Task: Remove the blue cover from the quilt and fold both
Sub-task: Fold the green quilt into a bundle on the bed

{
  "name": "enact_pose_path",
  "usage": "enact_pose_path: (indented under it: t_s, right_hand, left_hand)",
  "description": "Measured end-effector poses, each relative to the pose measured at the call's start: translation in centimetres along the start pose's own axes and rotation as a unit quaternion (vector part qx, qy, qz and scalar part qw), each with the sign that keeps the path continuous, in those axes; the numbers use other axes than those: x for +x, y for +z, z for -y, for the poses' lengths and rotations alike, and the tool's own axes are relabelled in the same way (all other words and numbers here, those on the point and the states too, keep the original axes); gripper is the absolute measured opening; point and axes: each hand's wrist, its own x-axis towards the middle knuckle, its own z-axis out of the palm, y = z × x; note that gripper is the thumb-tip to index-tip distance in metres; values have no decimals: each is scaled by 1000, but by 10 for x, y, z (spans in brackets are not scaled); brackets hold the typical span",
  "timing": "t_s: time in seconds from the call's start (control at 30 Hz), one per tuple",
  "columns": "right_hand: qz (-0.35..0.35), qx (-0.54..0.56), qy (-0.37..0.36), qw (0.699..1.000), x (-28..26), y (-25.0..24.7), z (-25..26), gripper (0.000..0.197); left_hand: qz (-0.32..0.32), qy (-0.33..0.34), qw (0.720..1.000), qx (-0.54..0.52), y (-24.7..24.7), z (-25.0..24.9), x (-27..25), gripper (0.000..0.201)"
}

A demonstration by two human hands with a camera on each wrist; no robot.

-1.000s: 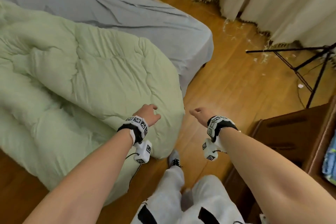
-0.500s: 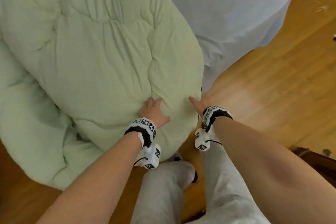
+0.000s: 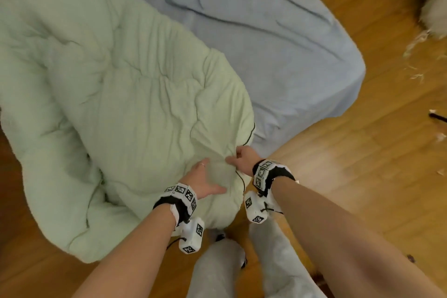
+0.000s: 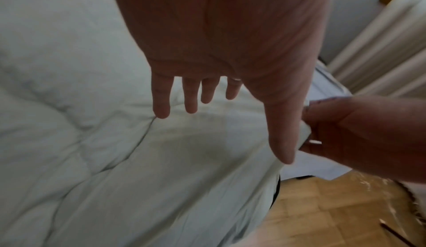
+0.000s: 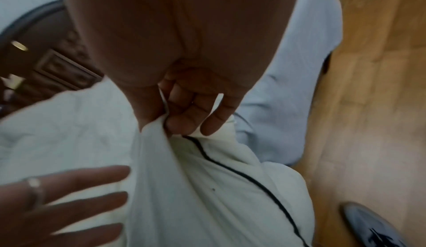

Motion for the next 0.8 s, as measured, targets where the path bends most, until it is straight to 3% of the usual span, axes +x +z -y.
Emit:
enact_pose_path:
  t_s: [0.07, 0.13, 0.2, 0.3, 0.43, 0.47, 0.57, 0.63, 0.7, 0.8]
  right_hand:
    - [-2, -2, -52, 999, -23, -36, 47, 30]
    - [-17, 5, -111, 994, -44, -69, 106, 23]
    - [-25, -10, -159, 987, -64, -96, 160, 24]
    - [-8, -20, -202, 979, -93, -119, 208, 27]
    - [-27, -1, -235, 972, -130, -156, 226, 19]
    - [-54, -15, -228, 972, -132, -168, 223, 35]
    - [-128, -32, -126, 983, -135, -204, 210, 115]
    - [-119, 19, -54, 991, -130, -229, 203, 137]
    - [-92, 31, -2, 995, -131, -264, 204, 125]
    - [-47, 28, -12, 998, -136, -337, 207, 74]
  left_hand:
    - [-23, 14, 1000, 2, -12, -29, -23, 140]
    - [-74, 11, 997, -35, -23, -49, -36, 136]
    - [-139, 7, 988, -74, -42, -75, -57, 108]
    - [-223, 53, 972, -56, -77, -117, -83, 43]
    - [-255, 115, 954, -107, -114, -153, -113, 32]
    - [-268, 126, 946, -134, -123, -159, -120, 30]
    - [-308, 164, 913, -213, -149, -190, -141, 24]
    - [-309, 174, 905, -235, -161, -220, -151, 27]
    - [-300, 164, 910, -235, -166, -254, -152, 38]
    - [-301, 147, 911, -242, -163, -314, -139, 45]
